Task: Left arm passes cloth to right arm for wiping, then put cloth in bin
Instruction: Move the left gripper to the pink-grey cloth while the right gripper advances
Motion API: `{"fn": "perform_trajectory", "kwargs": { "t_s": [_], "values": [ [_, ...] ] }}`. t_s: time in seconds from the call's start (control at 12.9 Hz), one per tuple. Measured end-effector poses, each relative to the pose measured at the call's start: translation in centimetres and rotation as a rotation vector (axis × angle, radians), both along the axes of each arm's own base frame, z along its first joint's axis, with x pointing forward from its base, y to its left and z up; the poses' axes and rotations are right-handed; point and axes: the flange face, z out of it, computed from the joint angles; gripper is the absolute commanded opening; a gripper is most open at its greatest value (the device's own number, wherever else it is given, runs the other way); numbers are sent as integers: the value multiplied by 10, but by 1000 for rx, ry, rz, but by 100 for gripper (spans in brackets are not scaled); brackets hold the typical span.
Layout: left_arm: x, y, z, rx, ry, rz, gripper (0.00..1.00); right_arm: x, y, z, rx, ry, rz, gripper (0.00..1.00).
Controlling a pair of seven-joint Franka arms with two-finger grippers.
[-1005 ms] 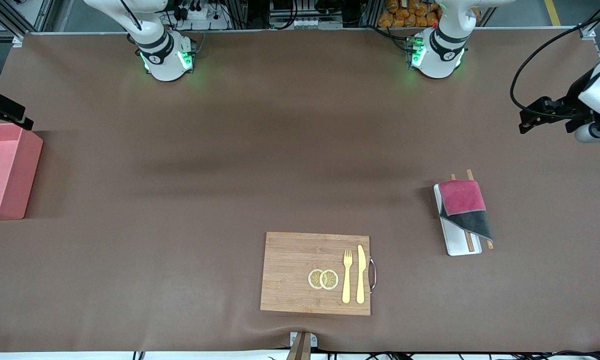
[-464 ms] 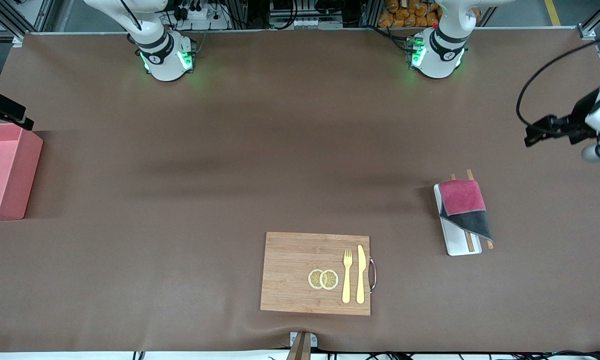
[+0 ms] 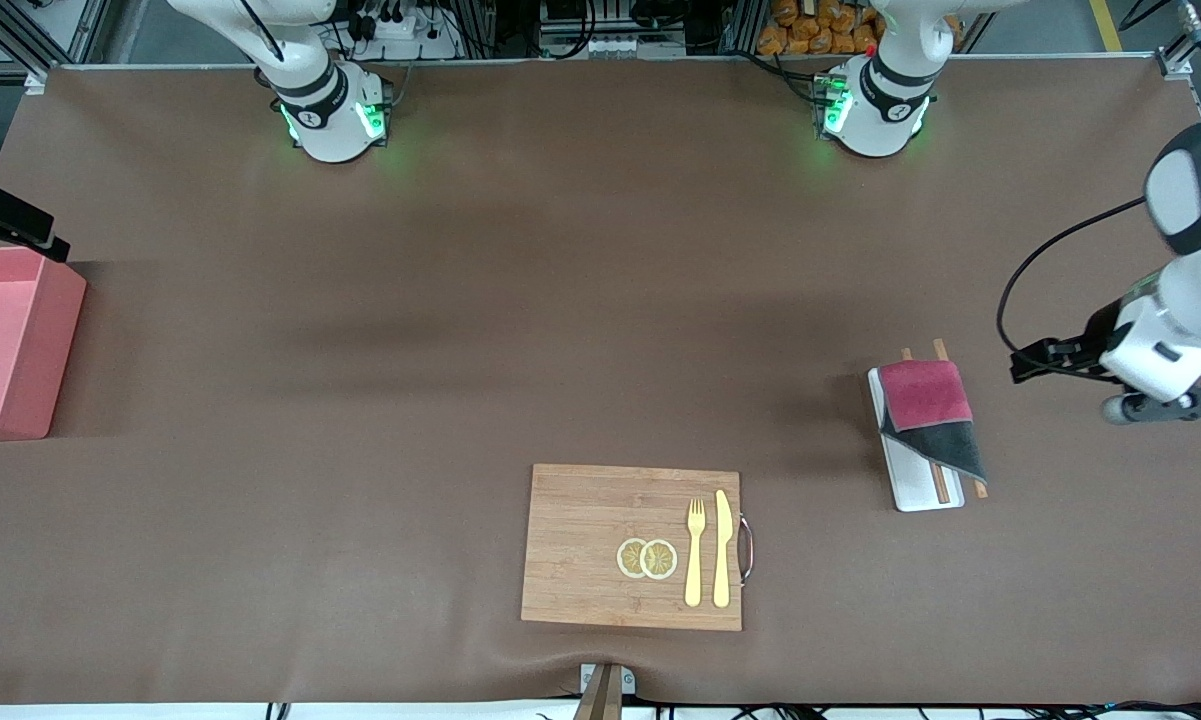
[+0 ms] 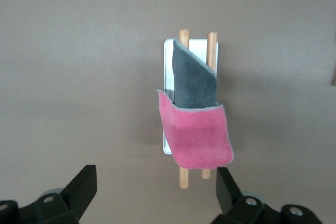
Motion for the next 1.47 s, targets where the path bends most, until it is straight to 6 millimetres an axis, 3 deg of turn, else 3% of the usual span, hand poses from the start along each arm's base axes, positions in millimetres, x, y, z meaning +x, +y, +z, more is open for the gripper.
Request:
{"fn": "perform_trajectory", "kwargs": {
  "t_s": [0.15, 0.54, 0.85, 1.0, 1.16, 1.31, 1.47],
  "values": [
    [-3, -4, -24, 0, 40, 25, 85, 1, 0, -2, 0, 4, 1, 100],
    [-14, -23, -62, 4, 77, 113, 71, 7, 11, -12, 3, 24, 25, 100],
    [-10, -20, -87, 1, 75, 120, 64, 26, 36, -52, 15, 91, 110, 100],
    [-7, -19, -95, -1, 65, 121, 62, 42, 69, -86, 23, 139, 177, 100],
    [-5, -20, -104, -3, 56, 121, 60, 53, 116, -110, 38, 156, 238, 100],
    [-4, -20, -112, -5, 52, 120, 52, 54, 157, -115, 62, 137, 248, 100],
    [-3, -20, -119, -5, 54, 120, 50, 51, 184, -115, 98, 137, 242, 100]
  ]
}}
